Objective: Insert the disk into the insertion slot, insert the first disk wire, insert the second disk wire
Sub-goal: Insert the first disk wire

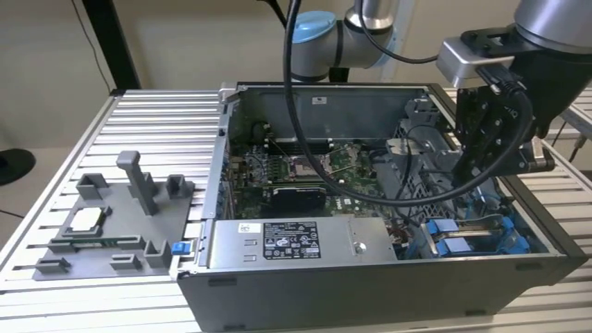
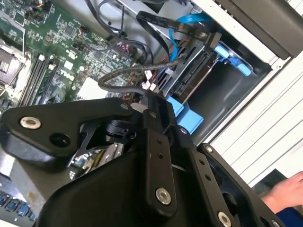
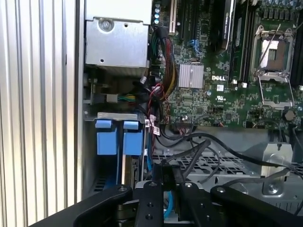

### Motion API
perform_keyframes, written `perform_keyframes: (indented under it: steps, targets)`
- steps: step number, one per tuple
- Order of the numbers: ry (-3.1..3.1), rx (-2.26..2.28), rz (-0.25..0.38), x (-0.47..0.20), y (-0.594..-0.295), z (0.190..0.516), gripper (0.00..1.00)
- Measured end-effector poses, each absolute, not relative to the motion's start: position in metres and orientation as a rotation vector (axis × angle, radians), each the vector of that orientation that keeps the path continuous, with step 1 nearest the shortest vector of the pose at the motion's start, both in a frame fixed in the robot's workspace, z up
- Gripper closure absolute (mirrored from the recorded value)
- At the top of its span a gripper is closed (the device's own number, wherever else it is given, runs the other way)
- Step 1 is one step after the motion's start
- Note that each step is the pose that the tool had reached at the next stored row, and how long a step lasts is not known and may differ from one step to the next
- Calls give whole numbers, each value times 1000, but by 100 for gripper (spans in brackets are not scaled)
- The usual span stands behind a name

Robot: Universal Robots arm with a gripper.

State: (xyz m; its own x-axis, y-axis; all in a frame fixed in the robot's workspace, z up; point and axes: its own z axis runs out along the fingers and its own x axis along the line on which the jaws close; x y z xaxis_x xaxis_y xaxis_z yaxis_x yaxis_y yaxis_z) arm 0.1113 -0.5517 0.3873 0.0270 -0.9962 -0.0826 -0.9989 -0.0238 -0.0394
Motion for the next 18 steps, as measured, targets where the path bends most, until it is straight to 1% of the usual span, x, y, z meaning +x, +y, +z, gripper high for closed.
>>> perform_keyframes:
  steps: [5, 13, 18]
  targets:
    - [2143, -2196, 68, 127, -556, 385, 100]
    - [2144, -2197, 69, 137, -569, 382, 100]
    - [2145, -2198, 67, 140, -572, 376, 100]
